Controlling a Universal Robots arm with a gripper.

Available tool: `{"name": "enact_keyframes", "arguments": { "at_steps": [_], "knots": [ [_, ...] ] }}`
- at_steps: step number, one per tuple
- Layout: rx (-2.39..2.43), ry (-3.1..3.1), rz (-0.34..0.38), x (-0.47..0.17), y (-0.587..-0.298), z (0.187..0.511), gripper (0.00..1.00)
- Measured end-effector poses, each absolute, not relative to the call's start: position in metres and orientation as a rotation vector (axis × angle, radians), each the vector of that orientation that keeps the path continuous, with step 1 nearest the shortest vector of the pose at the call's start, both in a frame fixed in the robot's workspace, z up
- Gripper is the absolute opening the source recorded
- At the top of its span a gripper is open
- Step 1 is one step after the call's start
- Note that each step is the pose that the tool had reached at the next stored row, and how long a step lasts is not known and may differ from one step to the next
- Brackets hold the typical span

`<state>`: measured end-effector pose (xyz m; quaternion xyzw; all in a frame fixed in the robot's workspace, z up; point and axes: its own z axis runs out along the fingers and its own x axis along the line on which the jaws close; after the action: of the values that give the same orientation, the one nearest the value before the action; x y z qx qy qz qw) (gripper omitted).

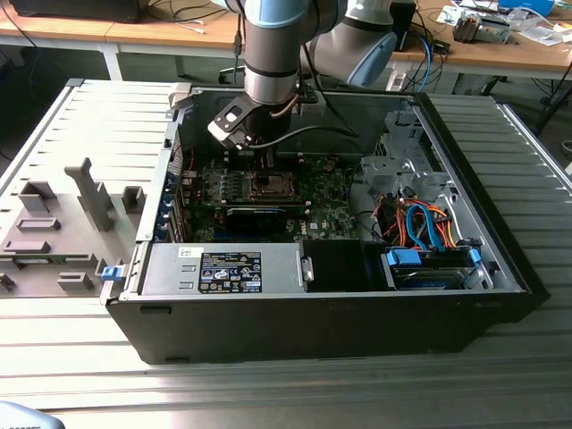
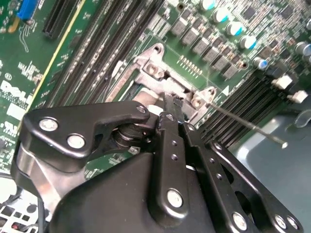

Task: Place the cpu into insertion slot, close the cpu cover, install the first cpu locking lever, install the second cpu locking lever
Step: 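Close the cpu cover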

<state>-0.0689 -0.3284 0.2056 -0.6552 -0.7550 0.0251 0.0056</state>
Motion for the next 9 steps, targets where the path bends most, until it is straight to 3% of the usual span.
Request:
{"name": "enact_keyframes", "arguments": {
  "at_steps": [9],
  "knots": [
    [-2.046, -2.358, 0.089, -0.062, -0.329, 0.238, 0.11]
  ]
}}
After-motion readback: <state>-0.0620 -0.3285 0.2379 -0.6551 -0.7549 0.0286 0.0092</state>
